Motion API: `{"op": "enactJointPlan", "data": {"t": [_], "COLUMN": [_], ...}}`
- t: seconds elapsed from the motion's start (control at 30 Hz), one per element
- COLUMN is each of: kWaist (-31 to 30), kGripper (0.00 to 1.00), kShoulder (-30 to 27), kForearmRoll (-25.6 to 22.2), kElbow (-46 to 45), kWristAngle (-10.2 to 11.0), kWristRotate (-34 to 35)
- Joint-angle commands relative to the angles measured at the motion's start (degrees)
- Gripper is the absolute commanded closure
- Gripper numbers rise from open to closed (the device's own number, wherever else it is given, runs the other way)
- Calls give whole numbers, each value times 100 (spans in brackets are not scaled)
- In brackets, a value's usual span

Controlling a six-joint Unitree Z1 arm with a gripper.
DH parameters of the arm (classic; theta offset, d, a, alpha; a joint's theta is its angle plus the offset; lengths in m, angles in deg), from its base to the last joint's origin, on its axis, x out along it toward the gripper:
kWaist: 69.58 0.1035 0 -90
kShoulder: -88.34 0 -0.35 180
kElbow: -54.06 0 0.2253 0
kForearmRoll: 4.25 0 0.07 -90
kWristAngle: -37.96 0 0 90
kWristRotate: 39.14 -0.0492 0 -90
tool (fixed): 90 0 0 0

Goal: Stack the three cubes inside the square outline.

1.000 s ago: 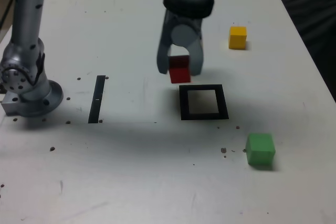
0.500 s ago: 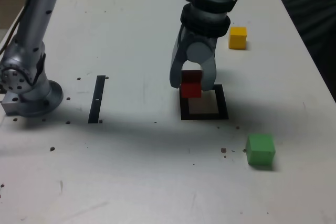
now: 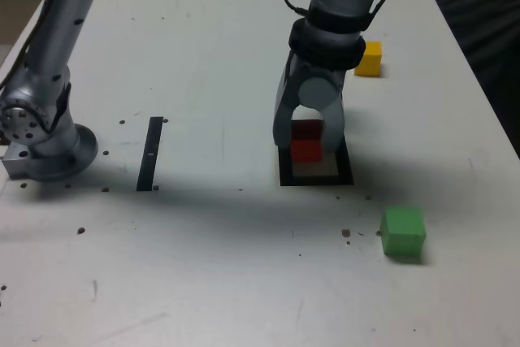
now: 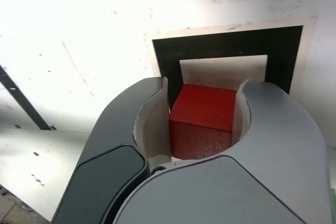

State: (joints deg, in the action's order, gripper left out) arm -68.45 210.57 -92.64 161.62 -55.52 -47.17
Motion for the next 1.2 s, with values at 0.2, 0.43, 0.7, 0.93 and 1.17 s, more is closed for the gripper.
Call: {"op": "enactJointPlan", "data": {"t": [0.2, 0.43, 0.7, 0.93, 1.17], "kWaist": [-8, -7, 2, 211, 667], "kGripper": [6, 1, 1, 1, 0], "kShoulder": [78, 60, -157, -360, -256], "kForearmRoll": [124, 166, 218, 60, -262], "kElbow": [-97, -135, -185, 7, 533], "kWristAngle": [-79, -83, 20, 252, 406], "kWristRotate": [-118, -120, -120, -251, -744]}}
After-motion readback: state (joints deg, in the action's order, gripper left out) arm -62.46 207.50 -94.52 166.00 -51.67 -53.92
